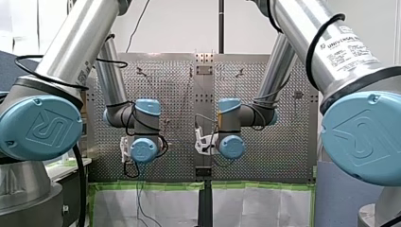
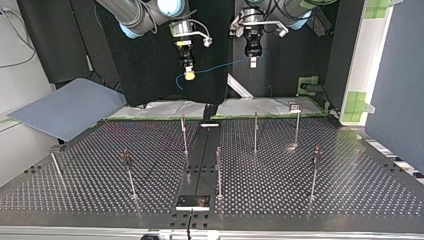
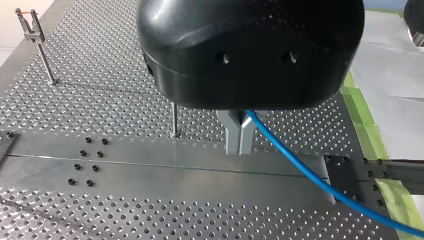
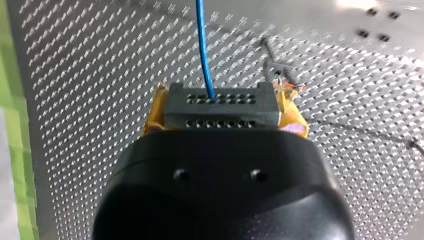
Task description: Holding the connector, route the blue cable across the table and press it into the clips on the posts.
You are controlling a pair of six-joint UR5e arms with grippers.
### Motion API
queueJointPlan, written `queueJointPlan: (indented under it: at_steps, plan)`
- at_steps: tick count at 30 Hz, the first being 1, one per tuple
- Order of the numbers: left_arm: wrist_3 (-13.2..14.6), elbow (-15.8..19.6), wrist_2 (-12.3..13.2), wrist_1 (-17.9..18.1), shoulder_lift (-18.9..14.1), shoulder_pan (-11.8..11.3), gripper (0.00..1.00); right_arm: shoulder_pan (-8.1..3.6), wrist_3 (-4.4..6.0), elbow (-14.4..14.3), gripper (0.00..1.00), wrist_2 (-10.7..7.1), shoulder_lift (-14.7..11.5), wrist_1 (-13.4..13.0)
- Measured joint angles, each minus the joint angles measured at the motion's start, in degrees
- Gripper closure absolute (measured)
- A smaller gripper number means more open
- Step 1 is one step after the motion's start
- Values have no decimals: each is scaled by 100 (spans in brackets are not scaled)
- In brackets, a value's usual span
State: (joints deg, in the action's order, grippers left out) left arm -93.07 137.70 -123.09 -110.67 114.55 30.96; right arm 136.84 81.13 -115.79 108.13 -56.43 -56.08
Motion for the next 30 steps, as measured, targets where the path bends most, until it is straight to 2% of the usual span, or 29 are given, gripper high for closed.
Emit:
queueJointPlan:
  at_steps: [4,11,20,24,30]
  plan:
    - [0,0,0,0,0,0,100,4,-79,-1,100,65,2,238]
    - [0,0,0,0,0,0,100,5,-94,-1,100,77,4,645]
    - [79,-37,-79,-81,-79,-80,100,28,-107,58,100,73,-36,749]
    - [172,-131,-264,-269,-266,-205,100,80,2,165,100,38,-187,821]
    - [71,-208,-531,-538,-539,-327,100,121,195,288,100,-186,-460,895]
